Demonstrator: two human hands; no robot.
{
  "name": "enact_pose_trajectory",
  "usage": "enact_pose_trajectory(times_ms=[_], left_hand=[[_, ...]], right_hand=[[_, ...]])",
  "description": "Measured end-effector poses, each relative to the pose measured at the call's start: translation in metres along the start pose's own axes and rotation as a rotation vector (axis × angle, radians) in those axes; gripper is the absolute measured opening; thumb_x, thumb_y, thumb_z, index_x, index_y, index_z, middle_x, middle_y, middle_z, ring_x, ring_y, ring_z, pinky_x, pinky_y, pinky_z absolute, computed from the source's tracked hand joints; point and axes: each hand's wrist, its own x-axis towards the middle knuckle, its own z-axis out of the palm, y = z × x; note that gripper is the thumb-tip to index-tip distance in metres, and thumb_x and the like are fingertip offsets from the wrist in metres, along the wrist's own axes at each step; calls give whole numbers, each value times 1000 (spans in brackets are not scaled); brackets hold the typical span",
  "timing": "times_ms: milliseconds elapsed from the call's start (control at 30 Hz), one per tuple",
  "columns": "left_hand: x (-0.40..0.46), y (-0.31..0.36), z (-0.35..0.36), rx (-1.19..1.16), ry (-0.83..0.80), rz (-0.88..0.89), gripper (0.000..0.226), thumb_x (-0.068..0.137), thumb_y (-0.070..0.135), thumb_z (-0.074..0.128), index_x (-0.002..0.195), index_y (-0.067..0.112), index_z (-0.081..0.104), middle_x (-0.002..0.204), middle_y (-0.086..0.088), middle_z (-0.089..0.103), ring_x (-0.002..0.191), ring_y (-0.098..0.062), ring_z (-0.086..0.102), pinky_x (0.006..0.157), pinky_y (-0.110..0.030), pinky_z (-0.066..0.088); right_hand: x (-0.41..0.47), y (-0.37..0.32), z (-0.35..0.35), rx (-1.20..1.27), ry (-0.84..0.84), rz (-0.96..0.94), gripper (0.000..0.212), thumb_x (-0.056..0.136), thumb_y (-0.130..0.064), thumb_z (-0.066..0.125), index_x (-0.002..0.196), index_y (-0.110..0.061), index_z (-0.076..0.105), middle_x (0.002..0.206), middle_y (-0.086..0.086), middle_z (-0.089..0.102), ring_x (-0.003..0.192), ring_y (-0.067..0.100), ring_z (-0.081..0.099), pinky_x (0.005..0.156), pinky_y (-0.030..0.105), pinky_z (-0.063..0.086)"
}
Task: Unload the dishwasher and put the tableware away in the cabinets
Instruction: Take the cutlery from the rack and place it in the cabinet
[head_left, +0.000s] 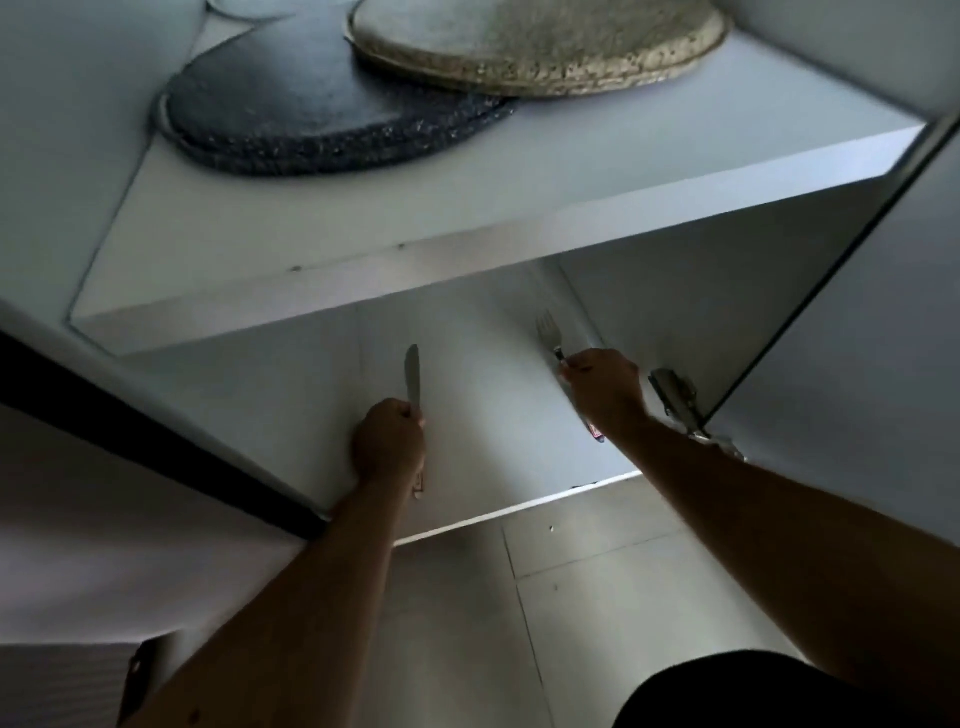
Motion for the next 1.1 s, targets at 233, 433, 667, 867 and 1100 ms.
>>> enact_pose_trajectory(times_ms=[233,433,667,867,1100], left_hand=[[6,-8,16,-42,134,11,19,92,13,64,107,3,70,108,-18,70,104,-35,64,85,-36,47],[5,-4,13,13,147,91,14,90,9,63,104,5,65,101,-19,69,98,-36,63,80,-39,47],[-1,-7,13,152,165,168,21,98,6,51,117,-1,55,117,-25,56,107,-40,53,87,-38,37],[8,-11,18,121,178,168,16,97,5,48,109,-3,52,104,-28,58,96,-42,57,78,-41,39],[5,-15,21,295,147,227,40,98,9,41,137,8,48,110,-24,52,86,-41,58,75,-42,46]], right_hand=[[8,20,23,196,77,96,15,83,-29,65,78,-15,68,64,-2,64,60,18,60,57,32,51],[7,20,23,99,143,8,13,89,-24,65,98,-16,70,89,7,71,83,26,65,73,31,50],[9,29,27,2,165,-15,16,90,-27,62,105,-22,68,97,10,66,92,30,63,75,27,41],[3,27,23,-23,192,-14,21,93,-31,59,109,-20,66,103,12,59,96,31,59,79,30,41],[-5,30,23,-137,220,-20,22,90,-22,58,110,-14,61,108,14,58,103,35,56,88,38,43]])
